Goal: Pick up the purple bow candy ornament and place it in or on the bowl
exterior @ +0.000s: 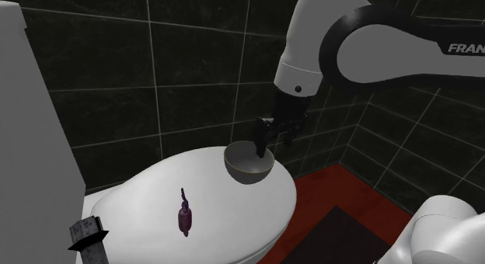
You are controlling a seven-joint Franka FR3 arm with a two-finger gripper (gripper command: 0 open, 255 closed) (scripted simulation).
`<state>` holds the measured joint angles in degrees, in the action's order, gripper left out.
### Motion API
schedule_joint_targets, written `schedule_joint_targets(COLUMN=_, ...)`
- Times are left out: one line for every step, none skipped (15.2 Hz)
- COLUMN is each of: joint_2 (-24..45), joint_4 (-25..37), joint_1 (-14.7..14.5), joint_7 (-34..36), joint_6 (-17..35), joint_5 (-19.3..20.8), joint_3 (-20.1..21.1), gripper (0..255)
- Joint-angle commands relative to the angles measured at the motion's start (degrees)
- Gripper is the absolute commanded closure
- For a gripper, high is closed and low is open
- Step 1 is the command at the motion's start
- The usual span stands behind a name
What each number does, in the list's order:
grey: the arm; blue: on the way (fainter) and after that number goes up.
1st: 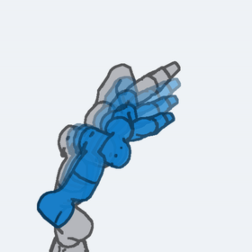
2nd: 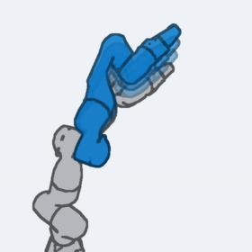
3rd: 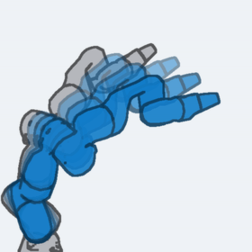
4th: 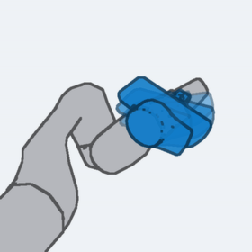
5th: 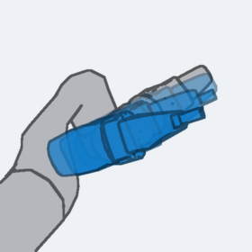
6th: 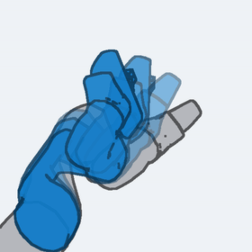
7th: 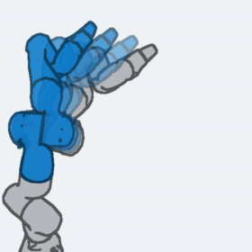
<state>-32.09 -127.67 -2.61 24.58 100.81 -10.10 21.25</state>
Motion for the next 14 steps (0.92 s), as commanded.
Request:
schedule_joint_targets(joint_2=2.53, joint_4=1.72, joint_1=-0.16, joint_7=3.47, joint_6=0.53, joint_5=-0.56, joint_3=2.58, gripper=0)
schedule_joint_targets(joint_2=4.08, joint_4=2.69, joint_1=-0.17, joint_7=5.16, joint_6=0.96, joint_5=-0.65, joint_3=3.9, gripper=0)
schedule_joint_targets(joint_2=5.71, joint_4=3.73, joint_1=-0.15, joint_7=6.88, joint_6=1.38, joint_5=-0.66, joint_3=5.23, gripper=0)
schedule_joint_targets(joint_2=7.41, joint_4=4.84, joint_1=-0.12, joint_7=8.62, joint_6=1.8, joint_5=-0.57, joint_3=6.55, gripper=0)
schedule_joint_targets(joint_2=9.18, joint_4=6.02, joint_1=-0.05, joint_7=10.39, joint_6=2.2, joint_5=-0.39, joint_3=7.9, gripper=0)
schedule_joint_targets(joint_2=11.03, joint_4=7.27, joint_1=0.03, joint_7=12.2, joint_6=2.59, joint_5=-0.1, joint_3=9.26, gripper=0)
schedule_joint_targets(joint_2=12.97, joint_4=8.58, joint_1=0.11, joint_7=14.05, joint_6=2.96, joint_5=0.3, joint_3=10.61, gripper=0)
schedule_joint_targets(joint_2=14.99, joint_4=9.97, joint_1=0.18, joint_7=15.96, joint_6=3.3, joint_5=0.84, joint_3=11.95, gripper=0)
schedule_joint_targets(joint_2=17.11, joint_4=11.43, joint_1=0.23, joint_7=17.91, joint_6=3.62, joint_5=1.52, joint_3=13.29, gripper=0)
schedule_joint_targets(joint_2=19.33, joint_4=12.97, joint_1=0.24, joint_7=19.93, joint_6=3.9, joint_5=2.35, joint_3=14.61, gripper=0)
schedule_joint_targets(joint_2=21.65, joint_4=14.58, joint_1=0.19, joint_7=22.01, joint_6=4.14, joint_5=3.34, joint_3=15.88, gripper=0)
schedule_joint_targets(joint_2=24.08, joint_4=16.28, joint_1=0.07, joint_7=24.14, joint_6=4.33, joint_5=4.48, joint_3=17.12, gripper=0)
schedule_joint_targets(joint_2=26.62, joint_4=18.06, joint_1=-0.15, joint_7=26.34, joint_6=4.46, joint_5=5.79, joint_3=18.29, gripper=0)
schedule_joint_targets(joint_2=29.27, joint_4=19.94, joint_1=-0.53, joint_7=28.58, joint_6=4.51, joint_5=7.25, joint_3=19.35, gripper=0)
